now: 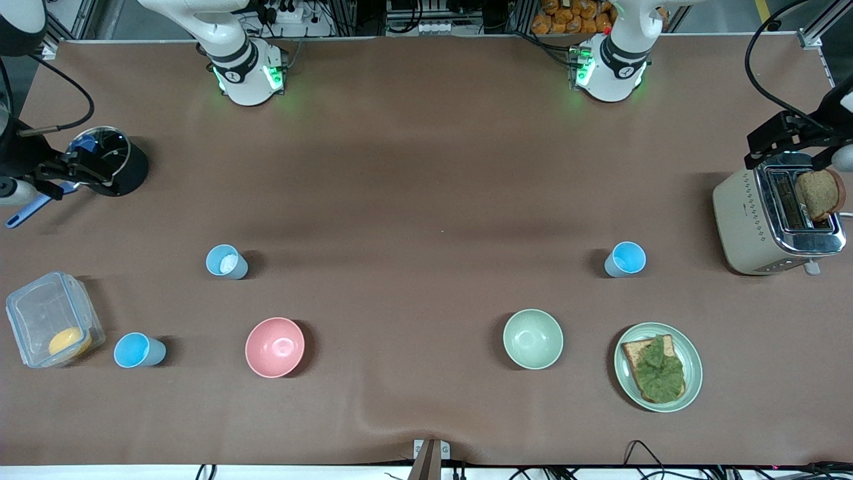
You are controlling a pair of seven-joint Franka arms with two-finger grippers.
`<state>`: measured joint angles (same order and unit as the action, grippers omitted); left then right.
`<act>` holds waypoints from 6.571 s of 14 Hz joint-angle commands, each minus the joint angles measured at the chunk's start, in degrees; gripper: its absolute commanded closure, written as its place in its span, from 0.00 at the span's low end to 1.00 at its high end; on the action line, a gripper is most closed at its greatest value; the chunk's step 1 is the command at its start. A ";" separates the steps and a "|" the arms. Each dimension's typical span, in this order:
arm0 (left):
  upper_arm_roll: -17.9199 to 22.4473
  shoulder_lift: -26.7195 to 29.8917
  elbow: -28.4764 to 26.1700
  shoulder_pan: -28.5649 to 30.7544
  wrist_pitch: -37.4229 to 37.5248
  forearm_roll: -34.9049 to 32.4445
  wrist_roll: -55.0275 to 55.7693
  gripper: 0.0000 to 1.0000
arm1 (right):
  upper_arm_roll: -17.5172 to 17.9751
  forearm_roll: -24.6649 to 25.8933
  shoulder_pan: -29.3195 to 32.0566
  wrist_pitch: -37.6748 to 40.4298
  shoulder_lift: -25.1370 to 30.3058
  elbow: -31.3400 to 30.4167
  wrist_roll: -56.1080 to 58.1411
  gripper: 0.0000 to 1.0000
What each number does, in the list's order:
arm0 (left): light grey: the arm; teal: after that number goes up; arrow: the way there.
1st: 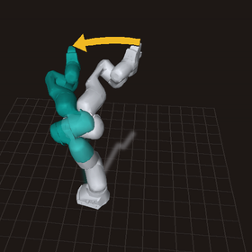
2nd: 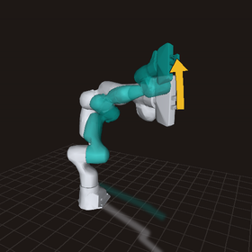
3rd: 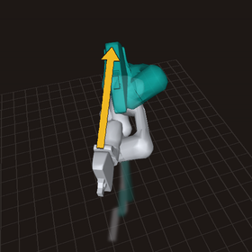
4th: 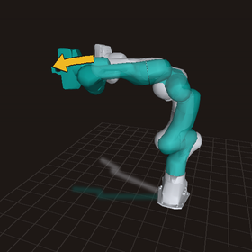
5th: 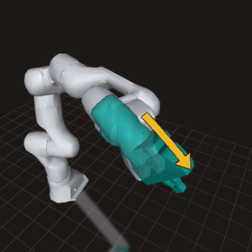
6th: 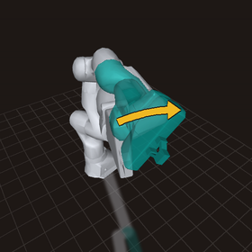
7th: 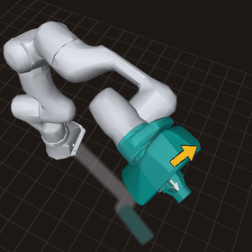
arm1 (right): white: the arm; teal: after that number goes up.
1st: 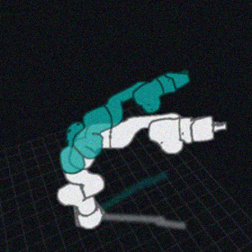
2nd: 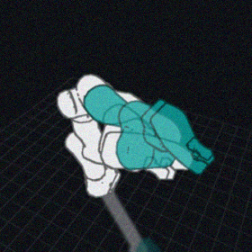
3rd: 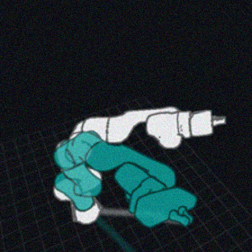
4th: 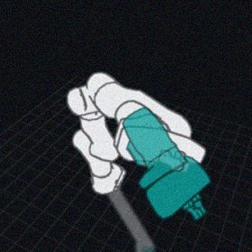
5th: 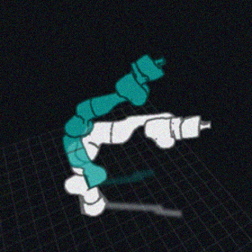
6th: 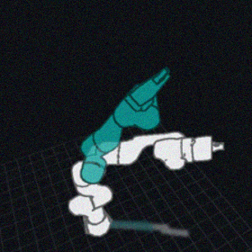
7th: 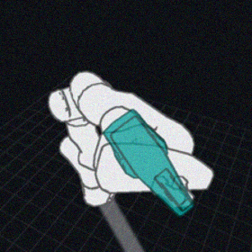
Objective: Stack blue cups with both arms
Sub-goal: 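Reach the right gripper and the left gripper toward two blue cups, then close the right gripper and the left gripper around the blue cups, then carry the blue cup with the right gripper to the table middle, then release the cup with the right gripper while the left gripper carries its cup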
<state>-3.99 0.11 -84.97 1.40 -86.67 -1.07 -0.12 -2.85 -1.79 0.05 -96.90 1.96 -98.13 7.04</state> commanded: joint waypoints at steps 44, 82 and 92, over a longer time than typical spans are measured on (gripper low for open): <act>-0.41 -29.73 -11.44 -4.13 -23.81 -4.82 9.43 0.00 | 1.53 0.56 -6.63 -40.06 -22.79 -23.52 -9.41 1.00; -2.94 -25.43 -10.74 -6.59 -28.91 -0.33 26.91 1.00 | 1.27 -12.27 -26.71 0.97 -24.74 18.68 -43.99 0.00; -25.89 -24.43 -5.59 -11.84 -26.45 -0.86 54.42 1.00 | 1.00 0.65 -3.76 3.48 -23.23 12.80 -1.18 0.00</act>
<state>-29.36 -21.97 -94.62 -7.74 -113.02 -2.20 51.66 -3.21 -0.99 -7.93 -91.54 -22.56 -83.37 -0.39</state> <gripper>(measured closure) 0.965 0.000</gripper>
